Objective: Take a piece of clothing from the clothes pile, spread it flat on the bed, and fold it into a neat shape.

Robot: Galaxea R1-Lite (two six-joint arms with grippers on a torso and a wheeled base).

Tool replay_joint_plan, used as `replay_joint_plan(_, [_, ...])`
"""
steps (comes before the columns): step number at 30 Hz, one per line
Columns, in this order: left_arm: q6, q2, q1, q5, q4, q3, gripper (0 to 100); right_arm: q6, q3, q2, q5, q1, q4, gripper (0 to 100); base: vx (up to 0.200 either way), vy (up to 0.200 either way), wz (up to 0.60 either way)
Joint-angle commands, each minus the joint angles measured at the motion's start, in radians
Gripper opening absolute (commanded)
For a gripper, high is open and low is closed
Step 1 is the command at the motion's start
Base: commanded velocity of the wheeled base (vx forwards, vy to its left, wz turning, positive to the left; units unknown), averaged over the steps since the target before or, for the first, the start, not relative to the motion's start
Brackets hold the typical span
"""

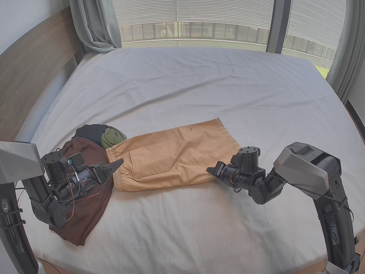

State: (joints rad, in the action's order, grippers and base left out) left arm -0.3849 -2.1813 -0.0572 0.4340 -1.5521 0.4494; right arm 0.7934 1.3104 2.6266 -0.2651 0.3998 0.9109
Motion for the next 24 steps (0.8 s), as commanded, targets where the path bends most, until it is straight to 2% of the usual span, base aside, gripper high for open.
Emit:
replay_joint_plan(1, [0.0,-0.005,-0.001,0.0,-0.002,0.0,100,-0.002,-0.019,-0.01,0.003,-0.004,0.0,0,0.0,0.0,0.0])
replay_joint_plan(9, [-0.002,-0.015,-0.001,0.0,-0.002,0.0,100,-0.014,-0.131,-0.109,0.003,-0.007,0.0,0,0.0,0.0,0.0])
replay_joint_plan(21, [-0.002,-0.017,-0.003,0.0,-0.002,0.0,100,-0.152,-0.413,-0.273,0.024,-0.024,-0.009,0,0.0,0.0,0.0])
replay_joint_plan(24, [-0.002,-0.02,-0.003,0.0,-0.002,0.0,100,-0.161,-0.474,-0.306,0.032,-0.025,-0.009,0,0.0,0.0,0.0])
